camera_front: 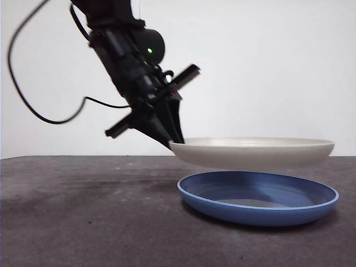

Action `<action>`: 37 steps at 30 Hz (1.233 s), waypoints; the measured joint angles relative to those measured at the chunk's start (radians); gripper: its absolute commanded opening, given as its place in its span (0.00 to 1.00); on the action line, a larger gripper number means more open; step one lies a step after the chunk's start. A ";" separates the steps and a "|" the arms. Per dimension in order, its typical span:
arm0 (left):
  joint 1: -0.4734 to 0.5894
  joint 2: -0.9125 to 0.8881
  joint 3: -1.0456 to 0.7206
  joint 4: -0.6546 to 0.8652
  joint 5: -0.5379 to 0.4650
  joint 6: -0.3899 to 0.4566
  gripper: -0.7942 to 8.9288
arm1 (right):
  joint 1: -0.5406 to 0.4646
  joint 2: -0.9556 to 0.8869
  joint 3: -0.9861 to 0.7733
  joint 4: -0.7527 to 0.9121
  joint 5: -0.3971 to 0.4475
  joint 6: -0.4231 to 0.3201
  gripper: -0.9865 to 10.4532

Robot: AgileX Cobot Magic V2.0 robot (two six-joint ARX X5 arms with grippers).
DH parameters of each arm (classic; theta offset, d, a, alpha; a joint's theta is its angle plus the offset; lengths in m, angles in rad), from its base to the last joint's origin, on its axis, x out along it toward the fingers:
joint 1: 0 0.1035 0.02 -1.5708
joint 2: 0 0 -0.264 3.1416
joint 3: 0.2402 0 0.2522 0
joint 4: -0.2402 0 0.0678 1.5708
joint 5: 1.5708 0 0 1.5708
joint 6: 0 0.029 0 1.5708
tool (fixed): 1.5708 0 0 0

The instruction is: Pick up the white plate, put it on the blue plate, put it on desk

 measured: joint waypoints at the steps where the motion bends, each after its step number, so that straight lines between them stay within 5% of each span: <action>1: -0.002 0.013 0.011 0.005 0.000 -0.002 0.09 | 0.000 0.000 0.000 -0.003 0.000 -0.001 0.60; 37: -0.039 0.092 0.037 0.024 -0.082 0.000 0.09 | 0.000 0.000 0.000 0.005 0.000 -0.023 0.60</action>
